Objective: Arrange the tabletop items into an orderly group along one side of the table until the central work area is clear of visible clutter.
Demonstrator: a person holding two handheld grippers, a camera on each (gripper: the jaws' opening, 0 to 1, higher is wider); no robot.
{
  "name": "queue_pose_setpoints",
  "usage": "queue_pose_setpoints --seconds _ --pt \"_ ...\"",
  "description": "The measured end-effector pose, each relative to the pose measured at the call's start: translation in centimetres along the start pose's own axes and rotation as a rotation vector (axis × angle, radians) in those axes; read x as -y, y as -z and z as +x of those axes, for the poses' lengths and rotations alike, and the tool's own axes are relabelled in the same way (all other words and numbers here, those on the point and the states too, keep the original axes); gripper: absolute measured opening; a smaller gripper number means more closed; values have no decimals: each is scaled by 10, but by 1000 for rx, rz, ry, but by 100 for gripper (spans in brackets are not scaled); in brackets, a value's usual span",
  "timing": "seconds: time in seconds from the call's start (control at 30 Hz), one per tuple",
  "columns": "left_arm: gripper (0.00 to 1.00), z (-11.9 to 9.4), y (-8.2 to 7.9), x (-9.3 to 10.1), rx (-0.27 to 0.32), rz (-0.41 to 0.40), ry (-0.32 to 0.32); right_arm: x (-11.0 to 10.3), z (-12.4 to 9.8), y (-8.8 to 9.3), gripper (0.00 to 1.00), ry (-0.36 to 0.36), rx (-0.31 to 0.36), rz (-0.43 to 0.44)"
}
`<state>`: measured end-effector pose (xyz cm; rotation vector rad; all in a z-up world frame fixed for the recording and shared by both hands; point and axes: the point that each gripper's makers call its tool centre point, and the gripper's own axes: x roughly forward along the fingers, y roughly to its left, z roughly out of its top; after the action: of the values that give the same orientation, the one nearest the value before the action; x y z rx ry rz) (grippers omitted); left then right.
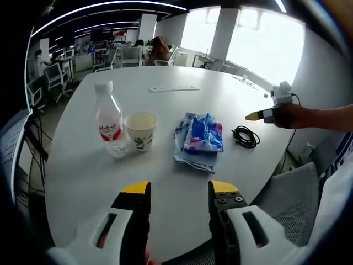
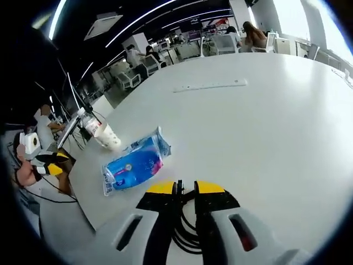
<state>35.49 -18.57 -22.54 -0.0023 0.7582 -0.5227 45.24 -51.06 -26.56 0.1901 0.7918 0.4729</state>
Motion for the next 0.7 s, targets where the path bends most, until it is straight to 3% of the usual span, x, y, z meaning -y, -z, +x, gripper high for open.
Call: queue_pose_setpoints --seconds 0.27,0.7 --pt "41 4 -3 -8 -4 -19 -18 -6 13 -11 12 -28 -11 -28" --pt "41 12 -5 -5 -6 -41 -33 -16 30 -37 16 -75 -7 -96"
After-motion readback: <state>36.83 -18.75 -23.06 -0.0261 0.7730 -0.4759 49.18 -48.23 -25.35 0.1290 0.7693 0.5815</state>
